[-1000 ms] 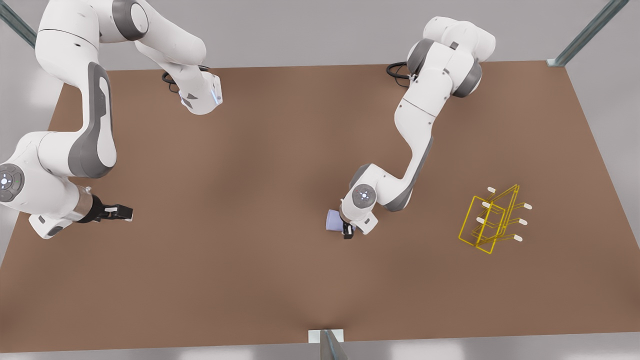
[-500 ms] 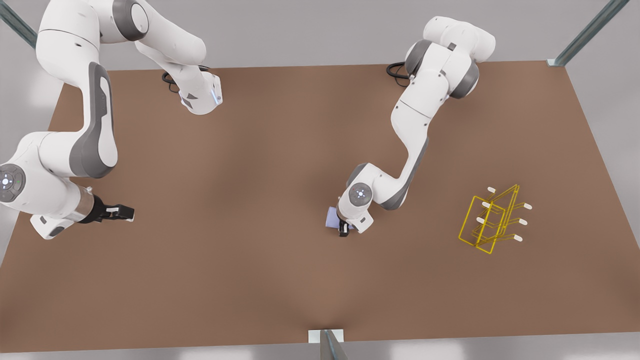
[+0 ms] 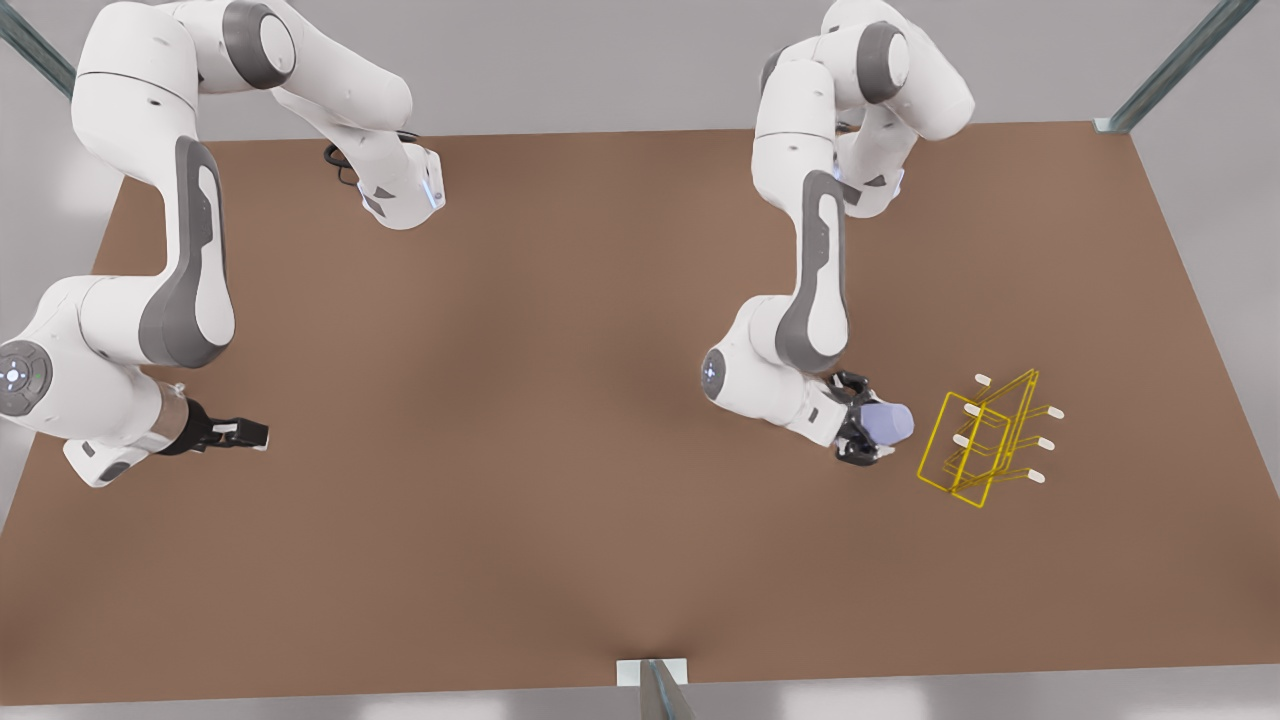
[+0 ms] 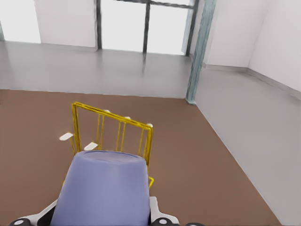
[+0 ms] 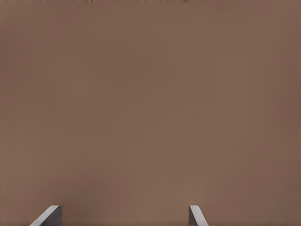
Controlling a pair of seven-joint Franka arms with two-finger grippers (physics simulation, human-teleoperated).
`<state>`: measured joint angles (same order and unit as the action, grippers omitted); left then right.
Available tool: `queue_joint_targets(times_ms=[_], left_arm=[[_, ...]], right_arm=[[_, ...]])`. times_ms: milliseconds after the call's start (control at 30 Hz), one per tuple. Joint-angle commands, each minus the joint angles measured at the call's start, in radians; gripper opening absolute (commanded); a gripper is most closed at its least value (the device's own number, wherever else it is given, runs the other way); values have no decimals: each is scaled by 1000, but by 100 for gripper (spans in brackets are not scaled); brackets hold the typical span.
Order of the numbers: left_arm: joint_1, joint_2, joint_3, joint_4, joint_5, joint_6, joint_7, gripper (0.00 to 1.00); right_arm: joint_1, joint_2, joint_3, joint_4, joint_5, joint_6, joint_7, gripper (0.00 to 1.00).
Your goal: Place the cup on the cup holder
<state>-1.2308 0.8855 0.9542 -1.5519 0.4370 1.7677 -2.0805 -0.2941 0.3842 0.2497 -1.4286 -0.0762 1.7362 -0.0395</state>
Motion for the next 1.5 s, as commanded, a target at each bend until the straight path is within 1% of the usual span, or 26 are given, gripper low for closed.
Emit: queue_joint_targets(times_ms=[0, 67, 100, 200, 333, 400, 500, 600, 733, 833, 1233, 1467], left_arm=[[-59, 69, 87, -43, 52, -70, 66, 68], [-110, 104, 113, -119, 43, -22, 53, 68], [-118, 131, 117, -123, 43, -22, 50, 68], [-98, 228, 178, -120, 52, 21, 50, 68], [-15, 259, 175, -109, 177, 29, 0, 69], [-10, 277, 143, -109, 167, 30, -56, 70], [-1, 300, 140, -116, 163, 35, -67, 70], [24, 311, 140, -116, 163, 52, -67, 70], [20, 303, 107, -108, 128, 53, -87, 70], [42, 306, 110, -108, 137, 88, -87, 70], [82, 308, 107, -40, 132, 87, -85, 71], [103, 319, 106, -40, 137, 102, -87, 72]], right_arm=[[0, -1, 0, 1, 1, 3, -10, 100], [0, -1, 0, 1, 1, 3, -10, 100], [-2, -1, 0, 1, 1, 3, -11, 100], [-2, 7, -1, 2, 1, 3, -13, 100], [-3, 7, -1, 2, 1, 3, -11, 100], [-3, 7, -1, 2, 3, 3, -13, 100], [-3, 7, -1, 1, 3, 3, -13, 100], [-3, 7, -1, 1, 3, 3, -13, 100], [-5, 10, -1, 2, 3, 3, -13, 100], [-5, 10, -1, 2, 3, 3, -13, 100], [-20, 18, 0, 2, 4, 3, -17, 100], [-22, 19, -1, 2, 4, 3, -17, 100]])
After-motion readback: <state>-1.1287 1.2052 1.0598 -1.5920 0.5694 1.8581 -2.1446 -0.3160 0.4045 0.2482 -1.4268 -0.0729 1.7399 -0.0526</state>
